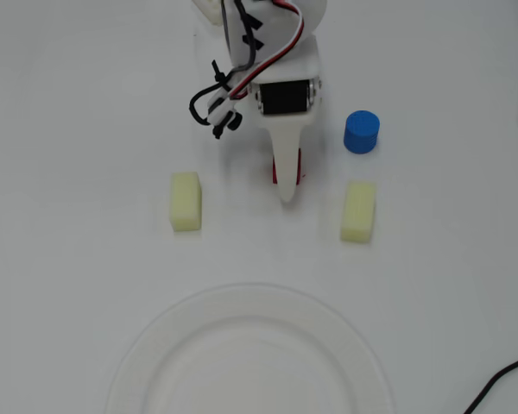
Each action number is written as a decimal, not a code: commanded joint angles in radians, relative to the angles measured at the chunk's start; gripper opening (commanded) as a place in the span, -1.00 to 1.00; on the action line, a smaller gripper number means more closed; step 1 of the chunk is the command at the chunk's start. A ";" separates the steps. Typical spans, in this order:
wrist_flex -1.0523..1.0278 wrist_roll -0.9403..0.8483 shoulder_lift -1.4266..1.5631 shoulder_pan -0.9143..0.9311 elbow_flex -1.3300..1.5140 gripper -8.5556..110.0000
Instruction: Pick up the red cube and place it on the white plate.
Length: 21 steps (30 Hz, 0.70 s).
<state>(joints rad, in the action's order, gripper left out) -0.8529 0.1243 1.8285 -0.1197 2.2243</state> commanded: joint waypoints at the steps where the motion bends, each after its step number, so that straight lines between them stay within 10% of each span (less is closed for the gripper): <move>1: 0.038 -0.035 -0.026 0.009 0.002 -0.45; 9: 0.081 -0.060 -0.072 0.002 0.002 -0.86; 21: 0.451 -0.109 0.385 0.017 0.258 -0.86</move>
<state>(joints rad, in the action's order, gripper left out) -0.5507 0.0537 2.0249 -0.0936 2.4053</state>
